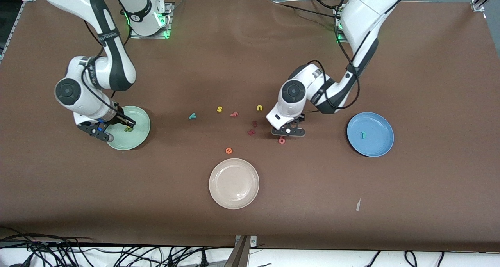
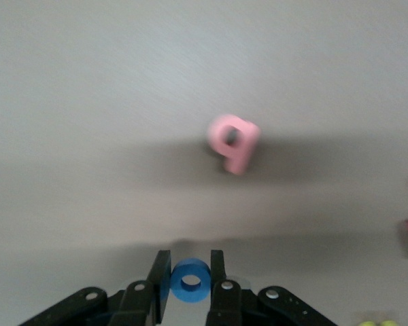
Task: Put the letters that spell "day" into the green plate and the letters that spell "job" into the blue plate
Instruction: 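Drop d on the green plate while the left gripper drops o on the blue plate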
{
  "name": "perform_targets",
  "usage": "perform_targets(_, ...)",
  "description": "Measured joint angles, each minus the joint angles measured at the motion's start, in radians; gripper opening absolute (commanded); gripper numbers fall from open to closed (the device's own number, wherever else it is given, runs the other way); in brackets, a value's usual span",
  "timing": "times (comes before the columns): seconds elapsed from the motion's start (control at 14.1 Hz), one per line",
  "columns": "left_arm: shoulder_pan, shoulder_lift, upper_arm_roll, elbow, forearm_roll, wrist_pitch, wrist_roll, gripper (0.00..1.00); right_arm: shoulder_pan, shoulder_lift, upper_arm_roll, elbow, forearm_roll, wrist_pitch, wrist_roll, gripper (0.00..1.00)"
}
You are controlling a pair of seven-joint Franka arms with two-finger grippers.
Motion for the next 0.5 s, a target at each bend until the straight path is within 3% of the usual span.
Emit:
perform_targets(0.07, 0.032, -0.013, 0.000, 0.008, 0.000, -0.031, 0.057, 0.14, 0.003, 0.010, 0.002, -0.033, 0.000, 0.054, 0.000, 0.10)
perform_targets(0.21, 0.105, -0.037, 0.001, 0.010, 0.000, -0.078, 0.189, 0.14, 0.005, 0.036, 0.005, -0.061, 0.000, 0.106, 0.000, 0.32)
perform_targets(0.28, 0.146, -0.046, 0.001, 0.010, 0.000, -0.099, 0.266, 0.14, 0.005, 0.051, 0.006, -0.063, 0.000, 0.121, 0.000, 0.76)
perform_targets(0.35, 0.188, -0.054, 0.002, 0.010, 0.000, -0.117, 0.344, 0.14, 0.006, 0.062, 0.008, -0.063, 0.001, 0.129, 0.000, 1.00)
perform_targets(0.5, 0.274, -0.067, 0.003, 0.010, 0.000, -0.150, 0.521, 0.14, 0.006, 0.066, 0.009, -0.062, 0.002, 0.132, 0.000, 1.00)
